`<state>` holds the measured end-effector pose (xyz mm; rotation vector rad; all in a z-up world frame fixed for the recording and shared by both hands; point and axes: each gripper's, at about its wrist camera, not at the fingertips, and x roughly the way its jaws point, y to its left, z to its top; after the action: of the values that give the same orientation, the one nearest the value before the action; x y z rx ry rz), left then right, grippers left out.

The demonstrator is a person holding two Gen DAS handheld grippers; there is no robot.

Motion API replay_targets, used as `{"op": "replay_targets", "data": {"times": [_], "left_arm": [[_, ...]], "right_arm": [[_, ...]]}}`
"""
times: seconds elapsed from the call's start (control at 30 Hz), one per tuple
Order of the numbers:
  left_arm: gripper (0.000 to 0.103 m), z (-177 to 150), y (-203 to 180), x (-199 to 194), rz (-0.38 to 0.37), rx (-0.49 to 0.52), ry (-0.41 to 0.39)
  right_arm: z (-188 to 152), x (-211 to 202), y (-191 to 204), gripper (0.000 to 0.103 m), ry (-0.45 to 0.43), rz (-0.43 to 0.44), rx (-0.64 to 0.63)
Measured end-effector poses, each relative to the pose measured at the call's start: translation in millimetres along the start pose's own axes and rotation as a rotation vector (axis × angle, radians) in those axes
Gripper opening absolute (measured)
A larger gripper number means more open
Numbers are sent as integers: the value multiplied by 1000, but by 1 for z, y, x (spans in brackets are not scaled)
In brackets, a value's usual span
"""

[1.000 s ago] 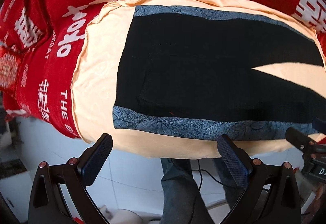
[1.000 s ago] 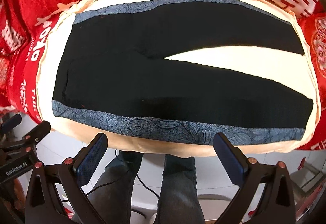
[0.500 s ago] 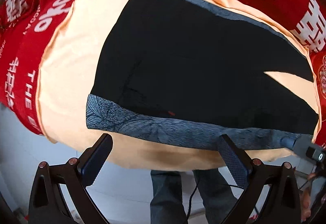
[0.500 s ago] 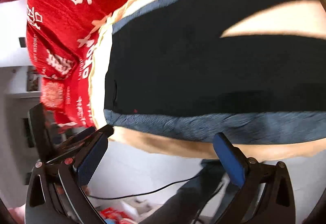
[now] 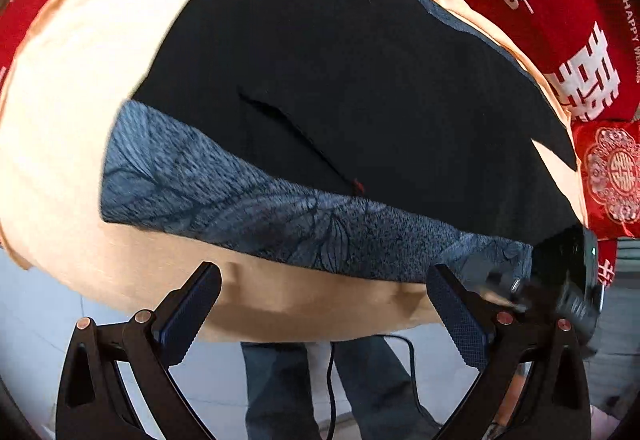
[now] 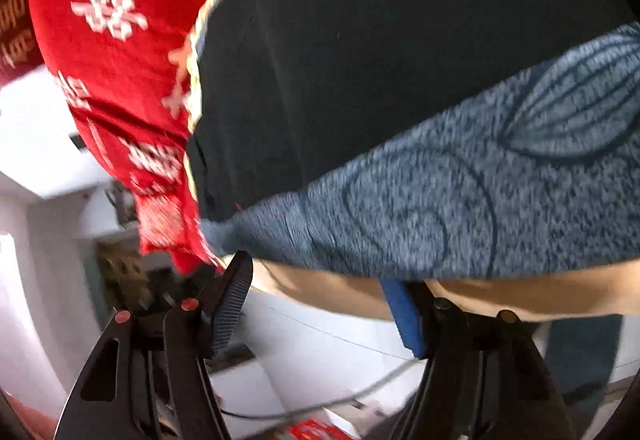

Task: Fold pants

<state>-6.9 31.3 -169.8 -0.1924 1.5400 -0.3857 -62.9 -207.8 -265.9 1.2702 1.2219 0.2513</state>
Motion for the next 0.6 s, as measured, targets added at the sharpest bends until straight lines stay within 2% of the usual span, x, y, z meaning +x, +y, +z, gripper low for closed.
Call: {"op": "replay_targets", "data": {"times": [0.2, 0.37, 0.47, 0.6], "left_arm": [[103, 8, -17, 11, -79, 0, 7], [103, 24, -19, 13, -165, -109, -29], [103, 35, -17, 13, -185, -155, -55], [101, 43, -26, 8, -167, -132, -84]], "right_arm": [[14, -25, 37, 70, -97, 153, -65], [20, -46, 62, 70, -110, 218, -103], [23, -49, 59, 70, -112, 238, -92], [19, -52, 41, 70, -119, 218, -55]]}}
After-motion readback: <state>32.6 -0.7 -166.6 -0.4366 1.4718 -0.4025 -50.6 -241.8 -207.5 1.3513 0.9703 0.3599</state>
